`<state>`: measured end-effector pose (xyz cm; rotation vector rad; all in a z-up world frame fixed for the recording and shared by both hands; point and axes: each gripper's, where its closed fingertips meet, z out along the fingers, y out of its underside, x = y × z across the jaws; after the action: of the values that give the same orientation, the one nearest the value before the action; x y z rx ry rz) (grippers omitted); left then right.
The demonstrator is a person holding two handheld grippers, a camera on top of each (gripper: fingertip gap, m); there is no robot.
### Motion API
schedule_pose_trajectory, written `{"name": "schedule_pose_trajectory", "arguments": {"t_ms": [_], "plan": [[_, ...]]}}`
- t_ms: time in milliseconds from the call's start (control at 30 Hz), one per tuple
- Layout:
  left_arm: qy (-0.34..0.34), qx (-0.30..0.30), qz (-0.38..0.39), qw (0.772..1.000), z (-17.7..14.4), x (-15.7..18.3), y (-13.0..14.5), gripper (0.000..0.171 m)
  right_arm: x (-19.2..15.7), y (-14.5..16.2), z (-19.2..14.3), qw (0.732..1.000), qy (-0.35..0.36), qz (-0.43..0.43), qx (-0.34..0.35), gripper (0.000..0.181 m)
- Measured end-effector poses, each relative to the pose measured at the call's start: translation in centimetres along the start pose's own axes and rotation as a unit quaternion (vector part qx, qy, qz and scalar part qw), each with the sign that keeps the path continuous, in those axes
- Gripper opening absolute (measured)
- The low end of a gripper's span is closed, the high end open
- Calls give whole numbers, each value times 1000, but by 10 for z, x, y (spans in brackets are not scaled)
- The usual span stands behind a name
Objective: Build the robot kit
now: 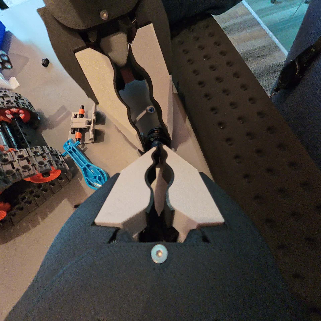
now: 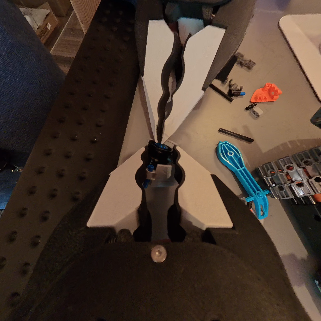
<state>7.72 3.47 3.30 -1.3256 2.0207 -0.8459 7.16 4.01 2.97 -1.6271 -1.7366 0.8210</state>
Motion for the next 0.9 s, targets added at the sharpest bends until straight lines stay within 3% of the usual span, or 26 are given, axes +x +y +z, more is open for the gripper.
{"name": "schedule_pose_trajectory", "arguments": {"t_ms": [233, 367, 533, 600, 700, 900], "plan": [[-7, 4, -33, 999, 1, -5, 3, 0, 0, -1, 0, 1000, 2, 0, 7, 26], [-4, 6, -55, 998, -2, -4, 3, 24, 2, -1, -3, 1000, 9, 4, 6, 27], [3, -3, -81, 997, 6, -4, 9, 40, 2, 1, -6, 1000, 15, 6, -11, 29], [4, -6, -81, 997, 9, -3, 9, 40, 2, 1, -6, 1000, 16, 6, -11, 31], [3, -13, -73, 997, 10, -2, 10, 24, 4, -3, -12, 1000, 24, 13, -1, 32], [-4, 7, -87, 996, -1, -7, 5, 28, 12, -9, -49, 994, 92, 47, 19, 36]]}}
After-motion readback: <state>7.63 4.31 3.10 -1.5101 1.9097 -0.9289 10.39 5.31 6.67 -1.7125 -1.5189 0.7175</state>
